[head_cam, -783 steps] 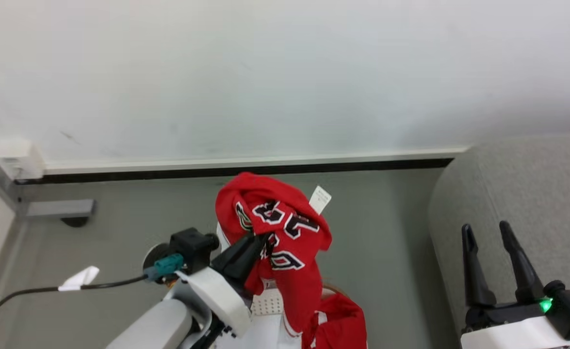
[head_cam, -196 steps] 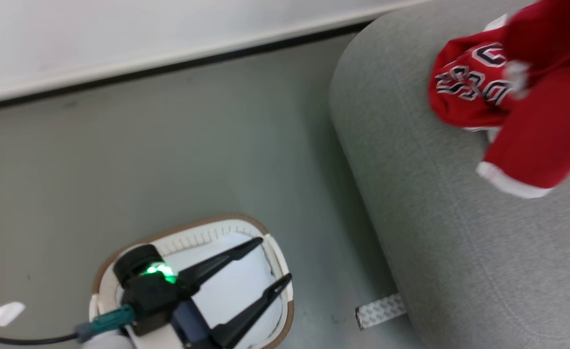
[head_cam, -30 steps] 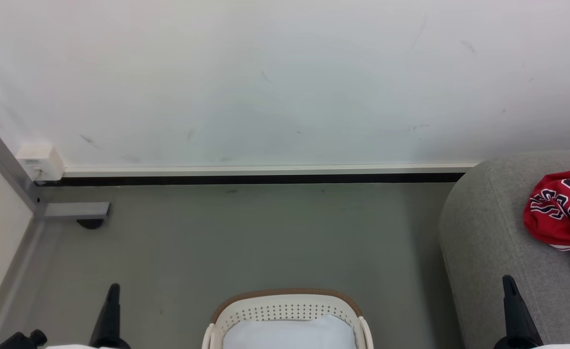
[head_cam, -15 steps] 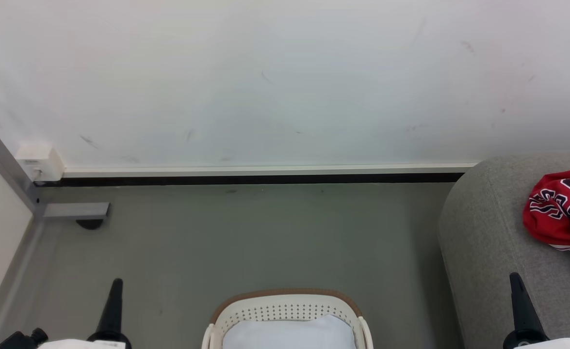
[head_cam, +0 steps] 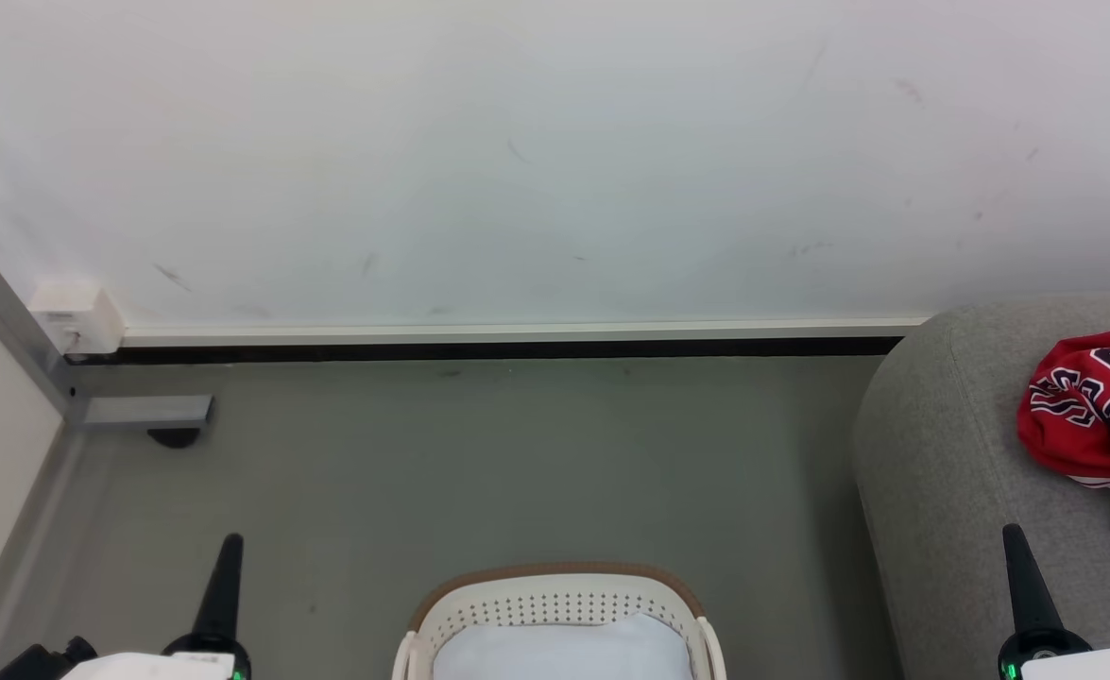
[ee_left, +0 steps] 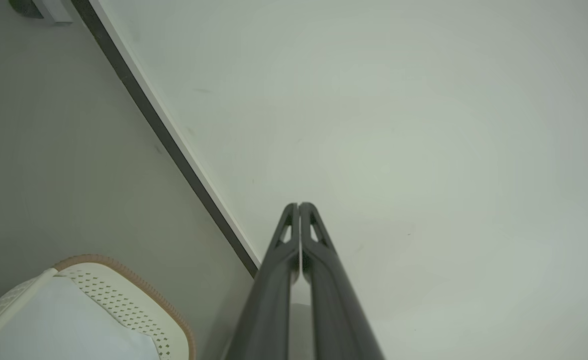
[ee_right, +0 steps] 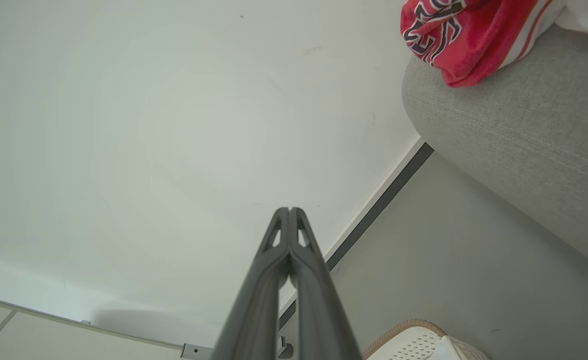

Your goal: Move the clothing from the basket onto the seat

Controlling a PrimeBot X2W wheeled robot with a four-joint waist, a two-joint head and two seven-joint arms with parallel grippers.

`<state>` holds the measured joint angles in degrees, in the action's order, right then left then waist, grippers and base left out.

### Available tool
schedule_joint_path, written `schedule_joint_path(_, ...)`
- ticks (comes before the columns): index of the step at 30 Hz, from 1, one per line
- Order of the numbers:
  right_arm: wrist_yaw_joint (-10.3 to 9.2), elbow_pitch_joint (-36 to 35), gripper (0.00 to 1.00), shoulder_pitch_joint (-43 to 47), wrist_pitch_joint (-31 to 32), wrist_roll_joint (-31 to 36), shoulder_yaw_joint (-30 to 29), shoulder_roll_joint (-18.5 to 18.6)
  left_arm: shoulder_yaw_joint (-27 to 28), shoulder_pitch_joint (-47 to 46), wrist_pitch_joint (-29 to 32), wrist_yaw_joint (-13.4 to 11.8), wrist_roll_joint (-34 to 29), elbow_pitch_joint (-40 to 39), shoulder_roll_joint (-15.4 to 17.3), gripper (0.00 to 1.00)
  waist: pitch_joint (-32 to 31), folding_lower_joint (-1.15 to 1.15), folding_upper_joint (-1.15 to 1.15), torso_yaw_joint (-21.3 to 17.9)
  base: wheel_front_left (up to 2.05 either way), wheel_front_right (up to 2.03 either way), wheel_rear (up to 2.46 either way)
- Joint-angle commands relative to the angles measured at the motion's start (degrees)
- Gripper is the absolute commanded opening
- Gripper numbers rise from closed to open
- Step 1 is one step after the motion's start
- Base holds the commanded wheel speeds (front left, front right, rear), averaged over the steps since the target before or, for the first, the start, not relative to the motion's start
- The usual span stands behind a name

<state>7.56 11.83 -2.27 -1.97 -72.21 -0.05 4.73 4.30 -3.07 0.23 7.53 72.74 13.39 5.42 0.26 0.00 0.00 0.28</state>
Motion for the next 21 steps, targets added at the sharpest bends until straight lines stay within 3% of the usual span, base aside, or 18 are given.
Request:
schedule_joint_path(1, -0.08, -0.13, 0.00, -1.26, 0.37, -1.56, -0.31, 0.32, 0.40, -0.96, 0.44, -0.04, 1.07, -0.21, 0.05, 0.00, 0.00, 0.00, 0.00, 0.00, 0.00, 0.00, 0.00)
schedule_joint_path(21, -0.10, 0.87, 0.00, -2.61, 3.10, -10.72, -1.91, 0.23, 1.32, -2.14, 3.16, -0.06, 9.51, 0.19, -1.10, 0.00, -0.05, 0.00, 0.00, -0.11, 0.00, 0.00, 0.00)
